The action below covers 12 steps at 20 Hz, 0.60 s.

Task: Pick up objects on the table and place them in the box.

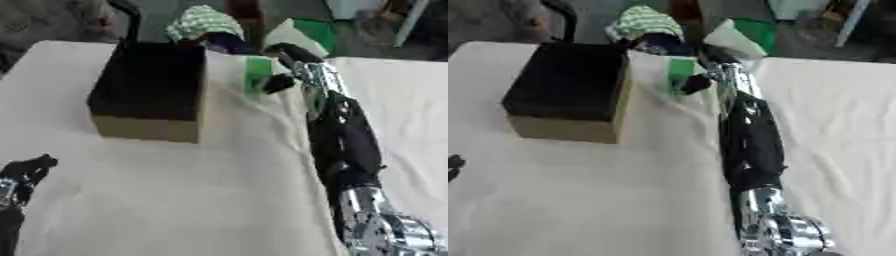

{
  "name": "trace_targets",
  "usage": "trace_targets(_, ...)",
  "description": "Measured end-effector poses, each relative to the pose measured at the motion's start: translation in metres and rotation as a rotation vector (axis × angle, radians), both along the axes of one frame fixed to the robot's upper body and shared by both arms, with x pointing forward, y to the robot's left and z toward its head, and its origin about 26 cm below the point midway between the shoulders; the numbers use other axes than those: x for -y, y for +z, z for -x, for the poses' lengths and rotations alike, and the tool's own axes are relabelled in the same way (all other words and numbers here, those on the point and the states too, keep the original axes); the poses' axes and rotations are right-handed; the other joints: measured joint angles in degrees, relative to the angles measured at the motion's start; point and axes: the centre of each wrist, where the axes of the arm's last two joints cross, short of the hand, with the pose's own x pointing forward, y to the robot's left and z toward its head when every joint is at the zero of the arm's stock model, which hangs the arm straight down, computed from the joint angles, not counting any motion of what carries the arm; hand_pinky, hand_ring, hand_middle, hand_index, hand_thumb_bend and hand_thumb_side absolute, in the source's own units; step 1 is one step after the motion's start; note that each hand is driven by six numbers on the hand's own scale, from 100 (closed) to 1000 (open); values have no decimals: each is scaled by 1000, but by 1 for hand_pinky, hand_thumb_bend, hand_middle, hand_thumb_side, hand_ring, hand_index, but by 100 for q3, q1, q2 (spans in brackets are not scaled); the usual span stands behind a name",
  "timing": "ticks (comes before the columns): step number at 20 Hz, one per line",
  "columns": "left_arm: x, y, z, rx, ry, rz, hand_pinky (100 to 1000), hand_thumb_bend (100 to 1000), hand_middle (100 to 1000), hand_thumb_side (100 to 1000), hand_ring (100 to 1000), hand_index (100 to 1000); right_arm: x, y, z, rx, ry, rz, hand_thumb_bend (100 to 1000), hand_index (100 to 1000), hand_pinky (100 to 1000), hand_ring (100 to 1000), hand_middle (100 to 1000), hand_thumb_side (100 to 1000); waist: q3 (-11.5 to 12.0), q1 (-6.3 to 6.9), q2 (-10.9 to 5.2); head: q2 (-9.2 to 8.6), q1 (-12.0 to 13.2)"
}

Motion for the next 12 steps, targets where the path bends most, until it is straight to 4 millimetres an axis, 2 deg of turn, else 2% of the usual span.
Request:
trace_targets(8, 0, 1, 0, 6, 0, -6, 1000, 100, 687, 818, 953, 716, 0, -4, 1, 3, -3, 9, 338, 944, 934, 902, 923, 369, 21, 0, 36, -3, -4)
trace_targets(12, 1, 1, 0, 8, -2, -3, 1000, 100, 686, 818, 953, 716, 0, -5, 1, 17, -11, 17, 342, 908, 911, 864, 854, 335, 42, 0, 42, -10, -4)
